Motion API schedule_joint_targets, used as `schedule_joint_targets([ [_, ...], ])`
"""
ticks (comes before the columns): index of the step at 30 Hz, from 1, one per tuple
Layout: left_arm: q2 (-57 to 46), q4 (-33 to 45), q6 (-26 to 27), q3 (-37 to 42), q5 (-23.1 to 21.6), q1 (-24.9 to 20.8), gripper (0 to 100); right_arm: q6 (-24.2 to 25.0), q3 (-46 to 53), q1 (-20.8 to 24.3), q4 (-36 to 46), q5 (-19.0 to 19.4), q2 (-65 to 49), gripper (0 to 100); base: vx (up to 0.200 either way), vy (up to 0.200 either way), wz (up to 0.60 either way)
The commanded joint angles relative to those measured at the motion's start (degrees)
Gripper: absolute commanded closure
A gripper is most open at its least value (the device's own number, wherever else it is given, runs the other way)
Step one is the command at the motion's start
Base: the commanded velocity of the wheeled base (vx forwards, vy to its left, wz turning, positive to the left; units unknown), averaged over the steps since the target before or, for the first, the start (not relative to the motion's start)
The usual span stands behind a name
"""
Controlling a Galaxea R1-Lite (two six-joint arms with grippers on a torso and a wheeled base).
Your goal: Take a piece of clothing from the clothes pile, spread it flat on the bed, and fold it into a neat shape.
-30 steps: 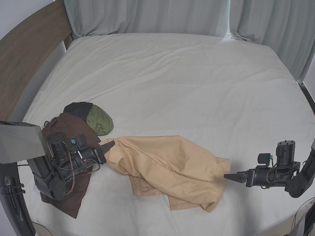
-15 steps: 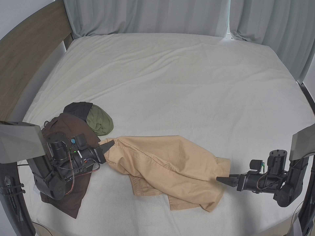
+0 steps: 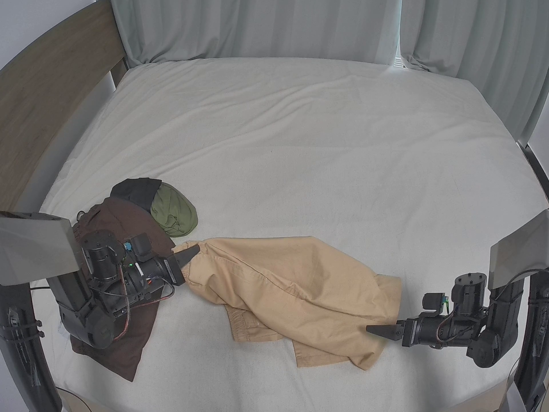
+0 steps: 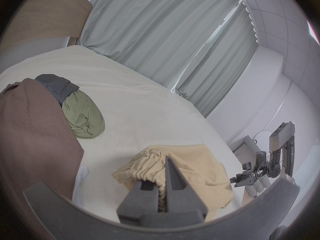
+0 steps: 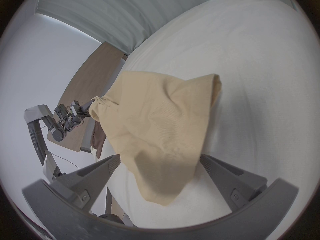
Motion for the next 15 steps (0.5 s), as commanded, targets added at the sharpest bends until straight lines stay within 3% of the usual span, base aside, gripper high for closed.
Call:
schedule_joint_targets([
  [1,0.13,-0.14,-0.02,0.0,-0.01,0.01,100,0.05,-0.5,1.56,-0.01,0.03,-0.37,0,0.0,0.0,0.0],
  [15,0.84,-0.23,-0.02,-0.18,-0.01,0.1,100,-0.3,3.72,3.93,0.08,0.21,-9.33,0,0.0,0.0,0.0],
])
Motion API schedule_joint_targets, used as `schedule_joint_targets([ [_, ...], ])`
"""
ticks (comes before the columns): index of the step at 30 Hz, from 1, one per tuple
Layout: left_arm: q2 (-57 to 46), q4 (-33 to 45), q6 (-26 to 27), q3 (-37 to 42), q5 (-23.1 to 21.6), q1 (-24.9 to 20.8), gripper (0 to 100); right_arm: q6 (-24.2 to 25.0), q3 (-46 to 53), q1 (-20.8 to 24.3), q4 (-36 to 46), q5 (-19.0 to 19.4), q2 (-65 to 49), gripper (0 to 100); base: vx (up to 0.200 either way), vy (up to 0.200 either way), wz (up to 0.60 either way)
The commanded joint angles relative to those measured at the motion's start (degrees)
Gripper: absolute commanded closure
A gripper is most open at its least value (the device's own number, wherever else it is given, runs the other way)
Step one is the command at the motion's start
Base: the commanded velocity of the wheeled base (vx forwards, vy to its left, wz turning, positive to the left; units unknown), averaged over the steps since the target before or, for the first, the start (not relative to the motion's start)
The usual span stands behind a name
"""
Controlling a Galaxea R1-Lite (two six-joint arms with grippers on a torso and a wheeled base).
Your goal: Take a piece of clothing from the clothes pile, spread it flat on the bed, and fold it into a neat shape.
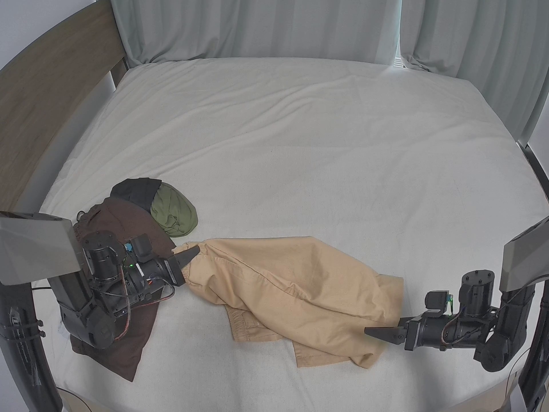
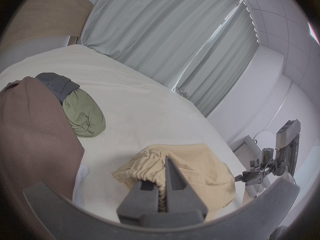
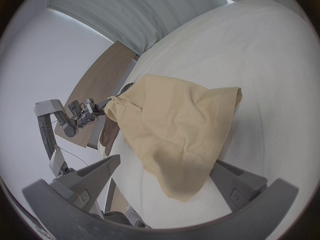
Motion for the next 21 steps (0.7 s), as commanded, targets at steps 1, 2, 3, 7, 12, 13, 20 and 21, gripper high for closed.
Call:
schedule_joint_targets([
  [1,0.49,-0.23,-0.02,-0.02,-0.01,-0.05,100,-0.12,1.24,0.55,0.01,0.0,-2.75,0,0.0,0.0,0.0],
  [2,0.49,-0.23,-0.02,-0.02,-0.01,-0.05,100,-0.12,1.24,0.55,0.01,0.0,-2.75,0,0.0,0.0,0.0],
  [3,0.93,-0.23,-0.02,-0.02,-0.01,0.04,100,-0.3,1.85,1.43,0.01,0.09,-2.66,0,0.0,0.0,0.0],
  [7,0.93,-0.23,-0.02,-0.37,-0.01,0.13,100,-0.3,1.94,2.83,0.01,0.09,-2.13,0,0.0,0.0,0.0],
  [12,0.58,-0.23,-0.02,-0.46,-0.01,0.04,100,-0.3,-0.96,3.1,-0.17,0.18,1.47,0,0.0,0.0,0.0],
  [13,0.58,-0.23,-0.02,-0.46,-0.01,0.13,100,-0.3,-1.49,3.18,-0.26,0.18,1.82,0,0.0,0.0,0.0],
  [20,0.58,-0.23,-0.02,-0.46,-0.01,0.13,100,-0.21,-3.33,4.68,-0.17,0.09,1.56,0,0.0,0.0,0.0],
  [21,0.58,-0.23,-0.02,-0.46,-0.01,0.13,100,-0.12,-3.07,4.94,-0.17,0.09,1.2,0,0.0,0.0,0.0],
])
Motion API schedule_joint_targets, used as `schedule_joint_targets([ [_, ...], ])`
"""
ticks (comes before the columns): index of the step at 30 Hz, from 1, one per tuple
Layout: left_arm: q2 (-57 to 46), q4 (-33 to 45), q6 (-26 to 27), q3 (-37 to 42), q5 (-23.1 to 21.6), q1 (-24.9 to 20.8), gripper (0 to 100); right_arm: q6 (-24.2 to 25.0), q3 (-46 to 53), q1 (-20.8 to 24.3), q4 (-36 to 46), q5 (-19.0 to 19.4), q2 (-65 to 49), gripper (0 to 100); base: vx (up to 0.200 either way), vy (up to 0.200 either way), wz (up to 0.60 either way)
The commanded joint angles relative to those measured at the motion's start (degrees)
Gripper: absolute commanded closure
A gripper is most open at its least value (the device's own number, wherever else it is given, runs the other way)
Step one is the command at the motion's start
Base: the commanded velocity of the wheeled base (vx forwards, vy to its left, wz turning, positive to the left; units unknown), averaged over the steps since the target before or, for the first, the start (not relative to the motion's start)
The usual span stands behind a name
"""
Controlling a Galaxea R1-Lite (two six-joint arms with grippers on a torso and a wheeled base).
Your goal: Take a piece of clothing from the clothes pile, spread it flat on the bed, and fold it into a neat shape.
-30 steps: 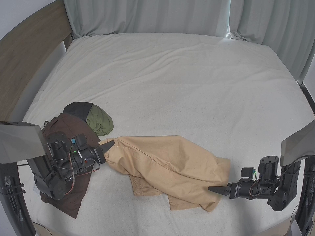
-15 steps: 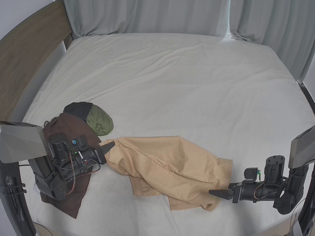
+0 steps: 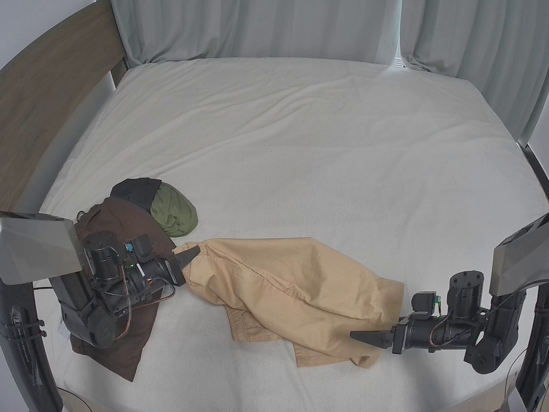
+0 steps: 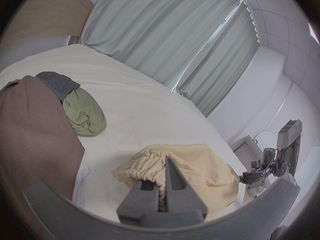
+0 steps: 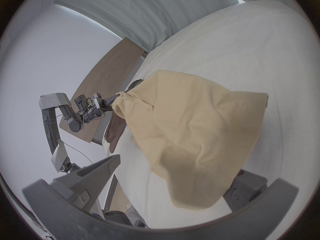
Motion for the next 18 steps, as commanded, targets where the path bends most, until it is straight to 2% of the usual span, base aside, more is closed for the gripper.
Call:
schedule_joint_targets([
  [1,-0.02,-0.23,-0.03,-0.03,-0.01,0.08,100,0.12,0.07,1.07,0.04,-0.03,-0.66,0,0.0,0.0,0.0],
  [7,-0.02,-0.23,-0.03,-0.03,-0.01,0.0,100,0.21,2.97,2.13,0.21,0.14,-5.85,0,0.0,0.0,0.0],
  [18,-0.02,-0.23,-0.03,-0.47,-0.01,0.08,100,-0.14,3.15,2.3,0.12,0.76,-7.16,0,0.0,0.0,0.0],
])
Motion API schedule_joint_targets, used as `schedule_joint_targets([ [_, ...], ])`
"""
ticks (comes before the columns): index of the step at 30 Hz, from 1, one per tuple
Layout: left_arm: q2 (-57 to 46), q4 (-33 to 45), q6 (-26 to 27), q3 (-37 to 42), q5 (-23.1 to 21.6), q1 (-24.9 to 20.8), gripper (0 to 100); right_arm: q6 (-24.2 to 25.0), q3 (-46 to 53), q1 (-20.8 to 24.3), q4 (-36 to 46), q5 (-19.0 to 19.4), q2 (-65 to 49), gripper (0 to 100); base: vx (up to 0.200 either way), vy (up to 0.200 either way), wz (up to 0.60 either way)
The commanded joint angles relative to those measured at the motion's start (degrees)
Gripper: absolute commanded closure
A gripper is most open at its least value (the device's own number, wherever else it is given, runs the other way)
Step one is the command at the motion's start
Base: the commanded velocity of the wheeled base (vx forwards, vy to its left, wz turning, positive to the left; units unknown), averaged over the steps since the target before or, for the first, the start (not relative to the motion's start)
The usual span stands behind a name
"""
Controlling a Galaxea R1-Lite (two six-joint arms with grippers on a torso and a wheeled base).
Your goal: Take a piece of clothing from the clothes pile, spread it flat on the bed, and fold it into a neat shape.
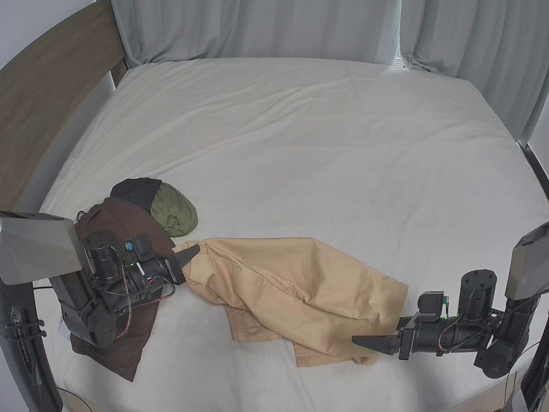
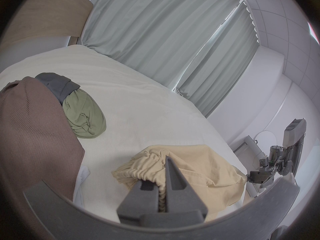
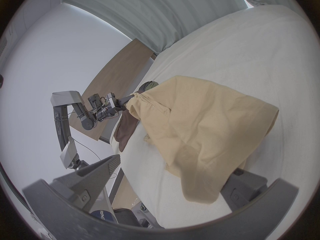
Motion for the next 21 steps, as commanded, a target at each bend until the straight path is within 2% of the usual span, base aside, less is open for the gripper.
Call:
schedule_joint_targets([
  [1,0.0,-0.23,-0.03,-0.12,-0.01,0.01,100,-0.23,-0.3,-0.43,-0.09,0.1,0.1,0,0.0,0.0,0.0],
  [9,-0.44,-0.23,-0.03,-0.38,-0.01,0.01,100,-0.31,-3.2,-0.43,-0.27,0.1,7.13,0,0.0,0.0,0.0],
  [21,-0.61,-0.23,-0.12,-0.56,-0.01,1.24,100,-0.49,-3.81,-0.52,-0.36,0.1,8.01,0,0.0,0.0,0.0],
])
